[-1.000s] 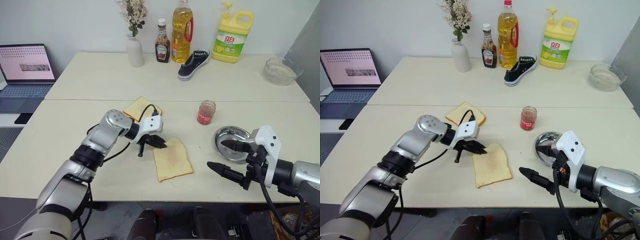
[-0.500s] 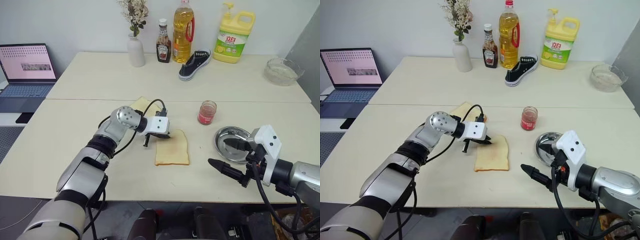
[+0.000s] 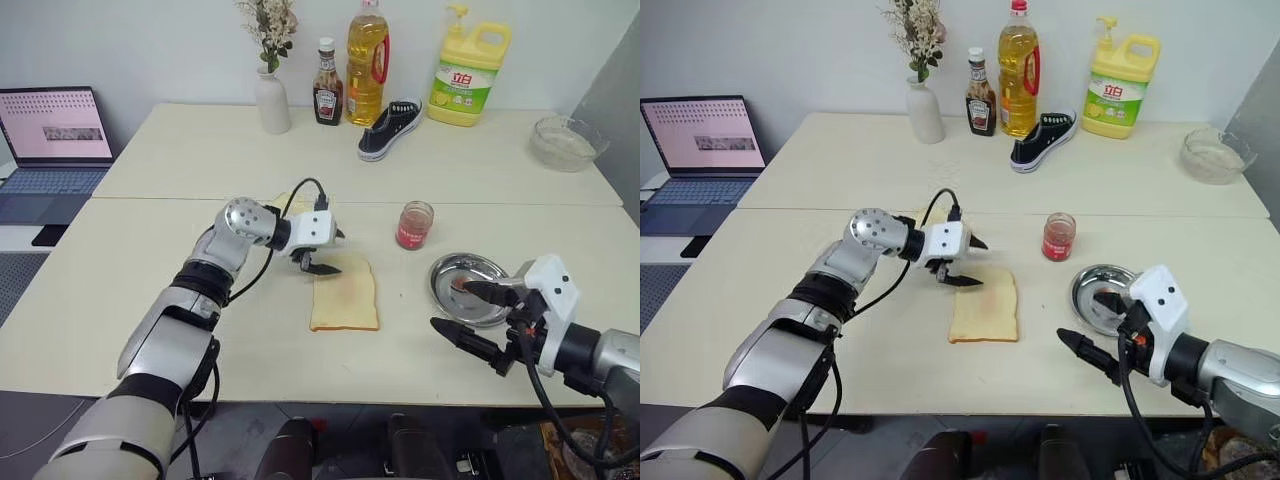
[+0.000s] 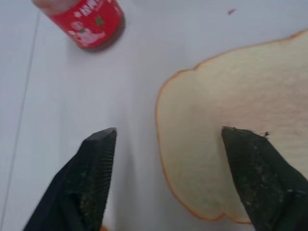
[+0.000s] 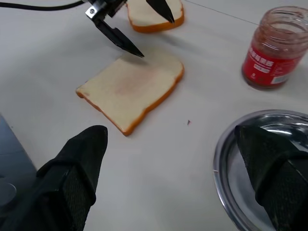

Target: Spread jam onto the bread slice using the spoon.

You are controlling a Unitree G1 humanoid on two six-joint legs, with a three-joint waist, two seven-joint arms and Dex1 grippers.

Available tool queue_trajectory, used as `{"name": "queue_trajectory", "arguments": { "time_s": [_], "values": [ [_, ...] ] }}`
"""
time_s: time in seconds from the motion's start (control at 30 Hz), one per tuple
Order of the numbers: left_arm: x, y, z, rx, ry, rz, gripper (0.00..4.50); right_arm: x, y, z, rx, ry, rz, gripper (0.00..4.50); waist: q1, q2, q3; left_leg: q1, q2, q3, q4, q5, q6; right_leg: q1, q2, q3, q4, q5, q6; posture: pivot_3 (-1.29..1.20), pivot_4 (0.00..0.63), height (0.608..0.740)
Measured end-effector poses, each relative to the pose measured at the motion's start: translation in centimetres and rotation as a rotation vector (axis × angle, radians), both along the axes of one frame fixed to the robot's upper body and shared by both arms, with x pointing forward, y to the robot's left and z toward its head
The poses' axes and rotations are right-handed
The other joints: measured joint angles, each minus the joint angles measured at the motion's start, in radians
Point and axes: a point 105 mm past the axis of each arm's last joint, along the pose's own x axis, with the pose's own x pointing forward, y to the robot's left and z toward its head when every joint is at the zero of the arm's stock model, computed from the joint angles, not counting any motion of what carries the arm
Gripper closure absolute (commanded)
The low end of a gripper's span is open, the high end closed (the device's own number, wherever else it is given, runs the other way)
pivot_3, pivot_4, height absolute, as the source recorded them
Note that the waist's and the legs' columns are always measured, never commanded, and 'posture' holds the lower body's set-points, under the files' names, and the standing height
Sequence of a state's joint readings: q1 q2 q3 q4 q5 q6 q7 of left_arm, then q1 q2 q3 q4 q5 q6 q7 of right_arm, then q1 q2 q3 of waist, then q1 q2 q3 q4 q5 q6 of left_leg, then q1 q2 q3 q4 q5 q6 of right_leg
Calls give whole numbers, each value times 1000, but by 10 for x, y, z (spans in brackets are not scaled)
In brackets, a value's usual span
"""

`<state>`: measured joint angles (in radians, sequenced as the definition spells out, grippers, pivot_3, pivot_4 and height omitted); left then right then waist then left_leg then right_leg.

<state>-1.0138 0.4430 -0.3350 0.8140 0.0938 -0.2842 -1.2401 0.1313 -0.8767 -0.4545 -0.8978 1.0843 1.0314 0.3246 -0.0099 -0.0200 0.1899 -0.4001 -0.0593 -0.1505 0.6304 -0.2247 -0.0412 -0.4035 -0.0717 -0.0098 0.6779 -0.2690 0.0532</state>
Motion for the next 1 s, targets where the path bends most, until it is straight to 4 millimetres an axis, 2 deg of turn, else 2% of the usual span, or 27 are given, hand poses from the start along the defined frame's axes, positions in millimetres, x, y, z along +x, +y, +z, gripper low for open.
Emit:
{"name": "queue_trajectory", "arguments": {
  "time_s": [0.2,0.27,0.33,0.43,0.5,0.63,0.73,1.0],
  "values": [
    [-8,-8,39,-202,67,2,15,-5,-25,-6,16,17,-141,0,-1,0,0,0,1,0,0,0,0,0,0,0,0,0,0,0,150,740],
    [-18,-13,46,-301,127,-4,15,-7,-40,-8,40,6,-240,0,-2,0,0,1,2,0,0,0,0,0,0,1,1,0,0,0,150,740],
    [-33,-19,41,-356,185,-29,15,-7,-59,-10,66,-12,-363,0,-4,1,-1,1,2,0,0,0,0,1,0,1,1,0,0,0,150,740],
    [-56,-35,18,-405,269,-69,15,-5,-101,-18,149,-40,-628,0,-2,1,-1,2,3,0,0,0,0,1,0,2,1,0,0,0,150,740],
    [-62,-45,6,-381,276,-77,15,-4,-116,-28,201,-14,-725,0,0,1,-1,2,2,1,1,1,0,1,0,3,2,1,-1,0,150,740],
    [-65,-69,7,-395,229,-91,15,17,-123,-35,510,-23,-843,0,-2,4,-3,4,2,3,1,2,3,1,1,4,1,4,-4,0,150,740],
    [-65,-72,10,-401,202,-79,15,26,-126,-39,644,-2,-884,0,-2,6,-4,4,2,3,-1,2,3,1,2,4,1,3,-4,0,150,740],
    [-72,-74,10,-435,214,-32,15,53,-120,-58,800,86,-891,0,-16,7,-4,4,2,4,-1,2,3,1,2,4,1,3,-4,0,150,740]
  ]
}}
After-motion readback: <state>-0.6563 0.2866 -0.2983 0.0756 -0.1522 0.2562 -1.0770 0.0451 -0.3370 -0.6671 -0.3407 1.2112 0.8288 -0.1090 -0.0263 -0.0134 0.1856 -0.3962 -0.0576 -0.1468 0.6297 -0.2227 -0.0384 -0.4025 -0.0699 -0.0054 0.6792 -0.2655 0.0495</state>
